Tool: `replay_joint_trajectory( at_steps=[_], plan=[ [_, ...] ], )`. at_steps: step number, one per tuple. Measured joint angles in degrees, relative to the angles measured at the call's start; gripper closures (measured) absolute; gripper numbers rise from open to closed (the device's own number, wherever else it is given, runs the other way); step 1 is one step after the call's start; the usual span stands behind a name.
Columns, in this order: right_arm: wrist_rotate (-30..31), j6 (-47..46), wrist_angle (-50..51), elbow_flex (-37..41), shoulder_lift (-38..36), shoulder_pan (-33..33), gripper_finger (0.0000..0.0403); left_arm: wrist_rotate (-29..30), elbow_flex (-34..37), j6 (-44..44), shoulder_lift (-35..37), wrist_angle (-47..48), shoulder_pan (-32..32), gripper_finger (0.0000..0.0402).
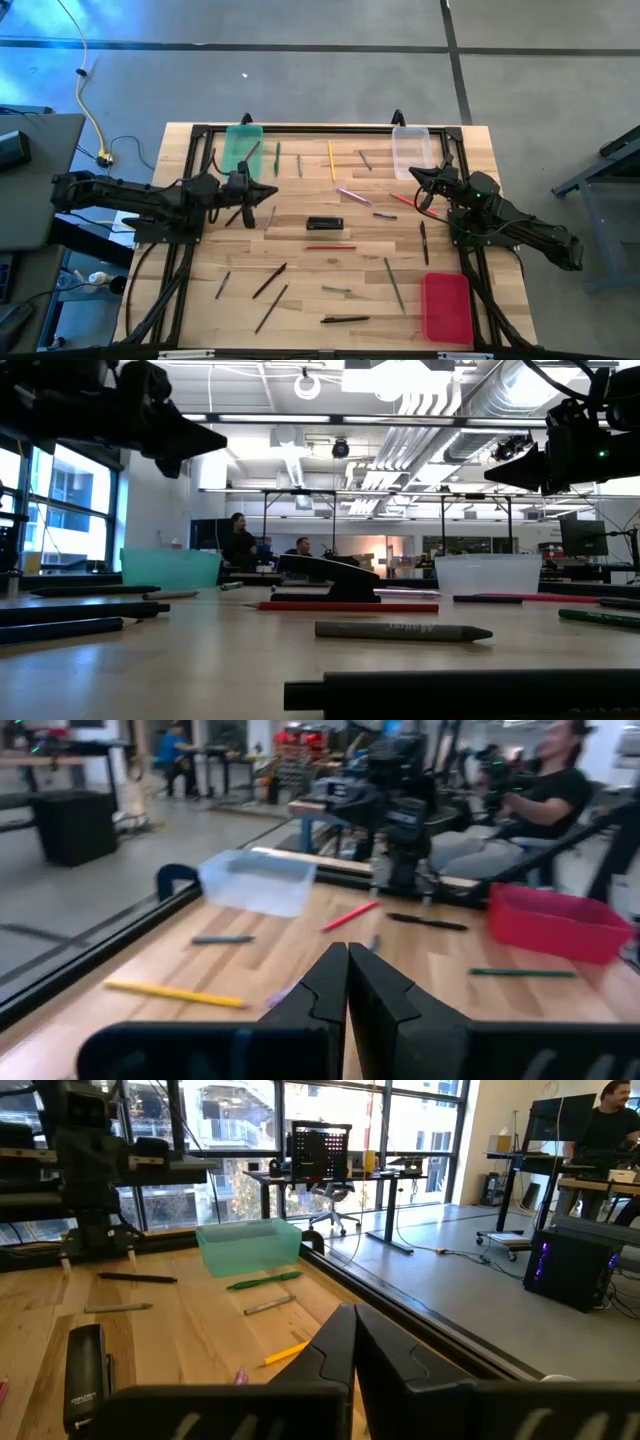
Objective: Sort crayons/erasers/pens/pencils in bins
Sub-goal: Put the purple pen into the transparent bin
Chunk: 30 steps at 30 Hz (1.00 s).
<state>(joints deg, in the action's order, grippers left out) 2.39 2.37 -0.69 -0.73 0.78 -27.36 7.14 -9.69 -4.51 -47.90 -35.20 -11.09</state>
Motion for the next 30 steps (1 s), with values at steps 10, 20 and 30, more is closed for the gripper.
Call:
replay_joint_trajectory(
  at_steps=[10,20,30],
  plan=[
    [-0.08,-5.18,-2.11,0.07,0.04,0.01,0.0403,-3.56,6.11,-0.81,0.00,-8.23,2.12,0.0402],
    [-7.23,-5.84,-13.11,-0.17,0.00,0.03,0.0403,-5.24,8.76,0.66,0.00,-11.49,2.07,0.0402],
    [-4.51,-6.01,-4.63,-7.89,10.19,3.66,0.0403,-5.20,8.96,0.23,-0.03,-12.38,2.07,0.0402]
  ],
)
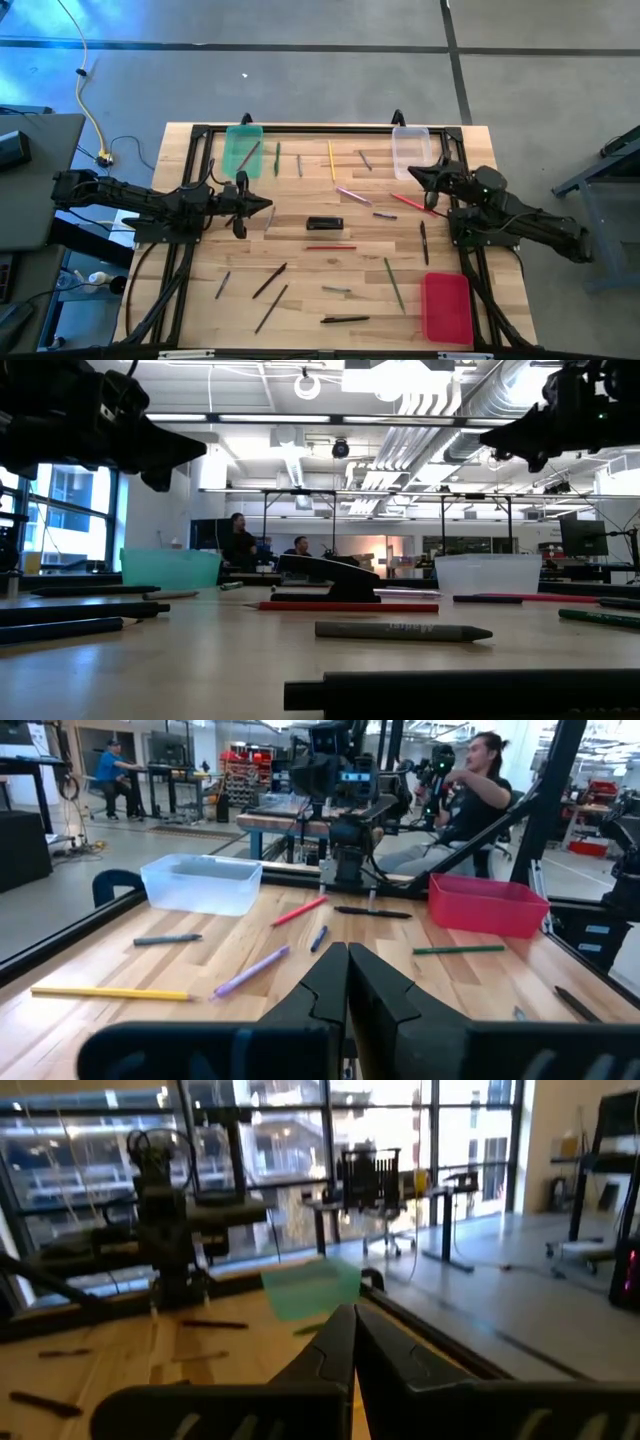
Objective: Sort crayons/erasers/pens/pencils in bins
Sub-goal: Put the purple pen into the transparent bin
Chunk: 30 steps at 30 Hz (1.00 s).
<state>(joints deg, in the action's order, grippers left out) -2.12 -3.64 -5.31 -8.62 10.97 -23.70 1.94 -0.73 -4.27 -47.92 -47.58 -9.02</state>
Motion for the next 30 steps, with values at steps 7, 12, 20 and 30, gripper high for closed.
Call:
replay_joint_trajectory(
  at_steps=[7,12,20,30],
  plan=[
    [4.74,-1.91,0.12,-2.01,12.42,5.05,0.0403,0.04,0.00,-0.02,0.00,-0.41,-0.01,0.0402],
    [8.42,-3.86,0.69,-4.76,20.94,8.36,0.0403,0.16,0.00,-0.02,0.00,-0.41,0.00,0.0402],
    [10.30,-5.17,5.49,-12.47,33.71,10.95,0.0399,0.19,0.00,-0.02,0.00,-0.38,0.00,0.0402],
    [8.41,-5.36,12.41,-20.65,47.86,11.75,0.0319,0.19,0.00,-0.22,0.00,-0.35,-0.01,0.0401]
  ],
)
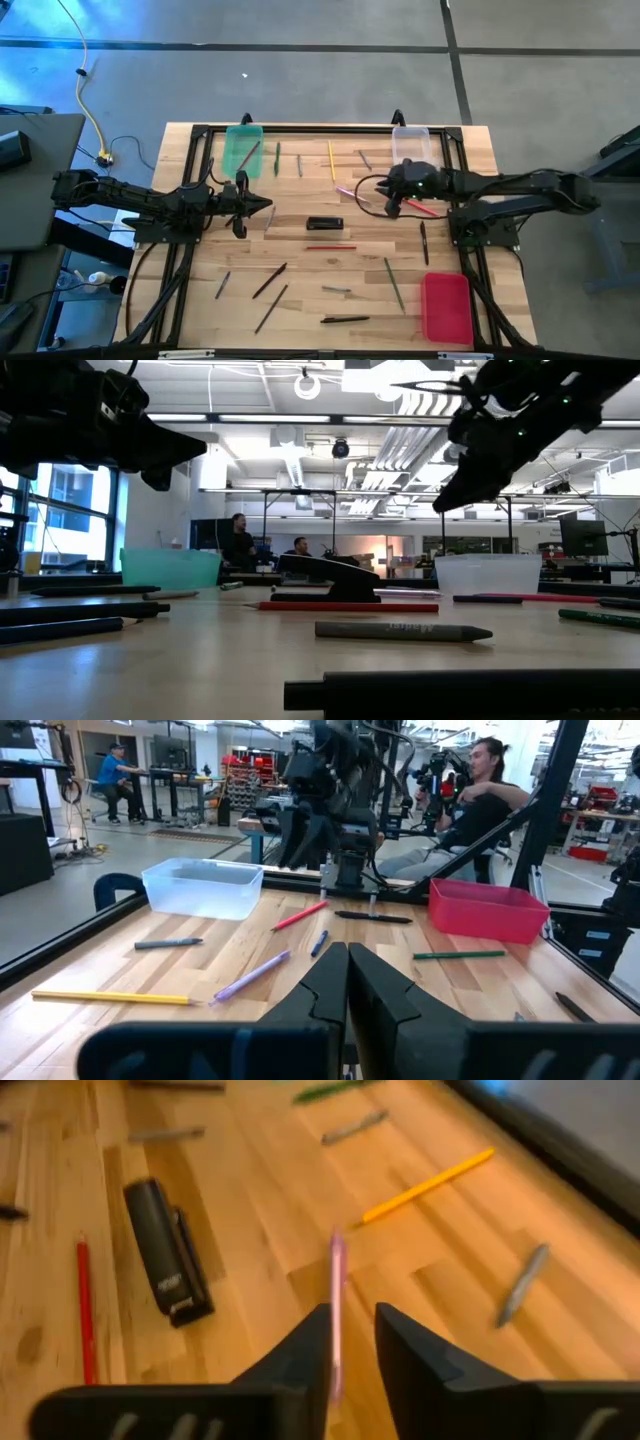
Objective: Sort crayons/erasers/pens/pencils in bins
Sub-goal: Put the purple pen into the transparent bin
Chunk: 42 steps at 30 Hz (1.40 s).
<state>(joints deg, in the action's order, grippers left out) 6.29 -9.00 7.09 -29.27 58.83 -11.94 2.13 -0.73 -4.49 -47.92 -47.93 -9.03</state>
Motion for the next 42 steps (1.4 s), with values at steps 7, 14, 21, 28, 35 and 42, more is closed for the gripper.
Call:
replay_joint_trajectory(
  at_steps=[7,14,21,28,35,42],
  plan=[
    [-0.80,0.37,2.11,-3.57,8.40,0.00,0.0261,0.00,-0.02,0.00,-0.02,0.04,0.01,0.0401],
    [-0.84,1.66,4.49,-6.20,15.23,-0.02,0.0249,0.00,-0.02,0.00,-0.02,0.05,0.01,0.0401],
    [-0.91,3.12,6.26,-9.31,22.84,-0.07,0.0249,0.00,-0.02,-0.42,-0.01,0.05,0.00,0.0401],
    [-2.82,3.55,8.07,-13.07,30.87,-1.91,0.0249,0.00,-0.02,-0.42,-0.02,0.05,0.01,0.0401],
    [-3.36,4.55,9.90,-16.99,36.87,-3.42,0.0249,0.00,-0.04,-0.42,-0.02,0.08,0.00,0.0401],
    [-3.42,4.97,11.71,-18.89,39.26,-3.45,0.0261,0.00,-0.04,-0.42,-0.02,0.08,0.01,0.0401]
  ],
)
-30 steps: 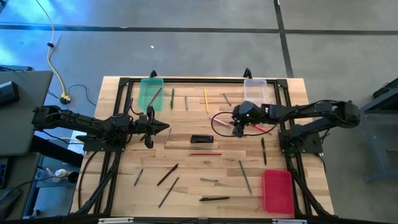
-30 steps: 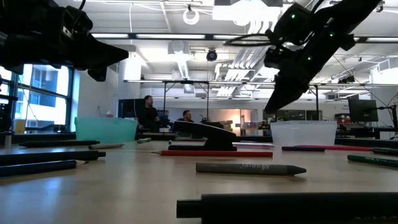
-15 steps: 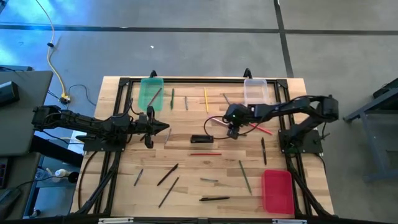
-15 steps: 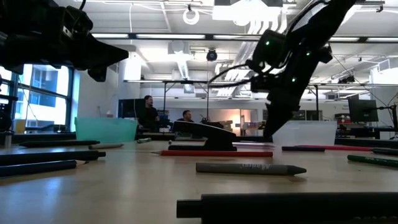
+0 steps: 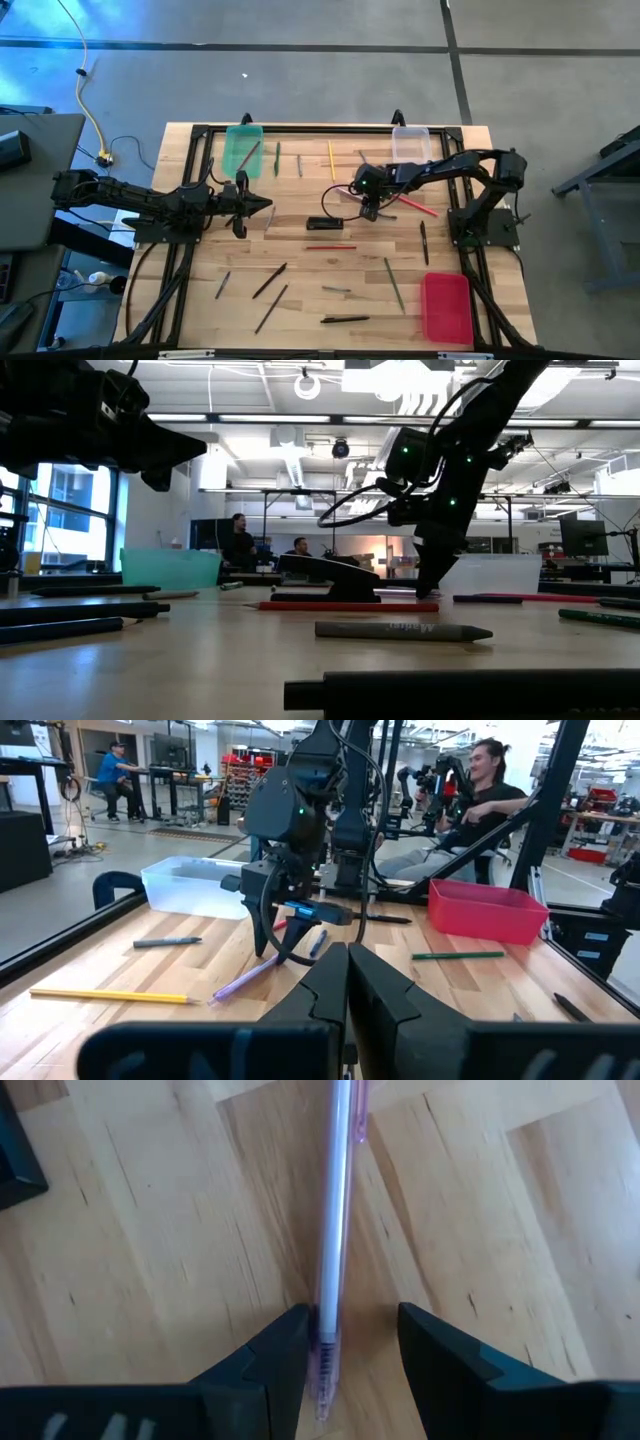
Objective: Sort crayons/erasers/pens/pencils in bins
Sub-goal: Put the purple pen into the transparent bin
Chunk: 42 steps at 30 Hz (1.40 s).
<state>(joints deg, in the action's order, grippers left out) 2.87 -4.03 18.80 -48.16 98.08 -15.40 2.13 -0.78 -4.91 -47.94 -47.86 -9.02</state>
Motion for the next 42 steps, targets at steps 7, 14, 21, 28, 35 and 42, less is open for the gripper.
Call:
replay_joint_trajectory(
  at_steps=[7,14,21,28,35,42],
  plan=[
    [-0.35,0.52,0.31,0.00,-0.09,0.04,0.0308,0.00,0.00,0.00,0.00,0.00,-0.02,0.0401],
    [-0.34,1.49,0.65,0.07,-0.02,0.04,0.0352,0.00,0.00,0.02,0.00,0.00,-0.01,0.0401],
    [-0.25,1.51,0.90,0.11,0.00,0.02,0.0373,0.76,0.00,0.00,0.00,0.00,0.00,0.0401],
    [0.13,0.92,2.25,0.40,-2.31,0.00,0.0372,1.53,0.00,0.00,0.00,0.00,0.00,0.0401],
    [3.14,-1.53,6.52,0.44,-11.43,-0.02,0.0371,1.75,0.00,0.02,0.00,0.00,0.00,0.0401],
    [7.07,-6.64,14.79,0.42,-23.41,-0.02,0.0371,2.00,0.00,0.00,0.00,0.00,-0.02,0.0401]
  ],
)
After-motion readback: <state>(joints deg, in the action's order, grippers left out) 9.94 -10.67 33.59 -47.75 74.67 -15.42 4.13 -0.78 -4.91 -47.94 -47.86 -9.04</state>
